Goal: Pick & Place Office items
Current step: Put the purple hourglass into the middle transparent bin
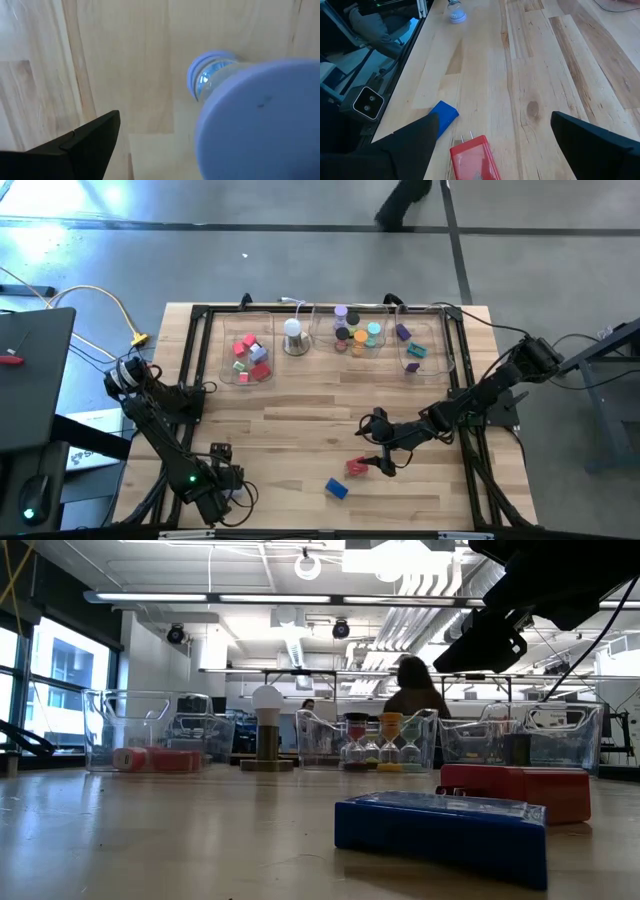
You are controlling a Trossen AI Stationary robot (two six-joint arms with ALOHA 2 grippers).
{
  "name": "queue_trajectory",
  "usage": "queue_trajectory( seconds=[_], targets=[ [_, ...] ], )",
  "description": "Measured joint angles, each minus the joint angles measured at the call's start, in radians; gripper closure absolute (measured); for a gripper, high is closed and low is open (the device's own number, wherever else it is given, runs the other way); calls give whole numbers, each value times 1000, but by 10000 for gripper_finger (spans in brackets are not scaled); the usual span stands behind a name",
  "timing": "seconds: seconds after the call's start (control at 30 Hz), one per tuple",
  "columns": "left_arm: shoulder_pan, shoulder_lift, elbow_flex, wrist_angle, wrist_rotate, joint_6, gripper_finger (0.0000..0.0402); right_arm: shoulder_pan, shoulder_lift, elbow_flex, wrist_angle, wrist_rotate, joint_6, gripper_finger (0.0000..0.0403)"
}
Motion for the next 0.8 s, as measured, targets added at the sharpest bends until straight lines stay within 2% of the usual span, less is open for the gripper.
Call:
queue_trajectory(
  seconds=[0.2,0.37,0.67,0.8],
  targets=[
    [2,0,0,57,-91,5,21,0,0,0,0,0,0,30],
    [3,0,0,65,-119,5,27,0,0,0,0,0,0,30],
    [3,0,0,99,-229,35,40,0,0,0,0,0,0,30],
    [3,0,0,99,-240,35,40,0,0,0,0,0,0,30]
  ],
)
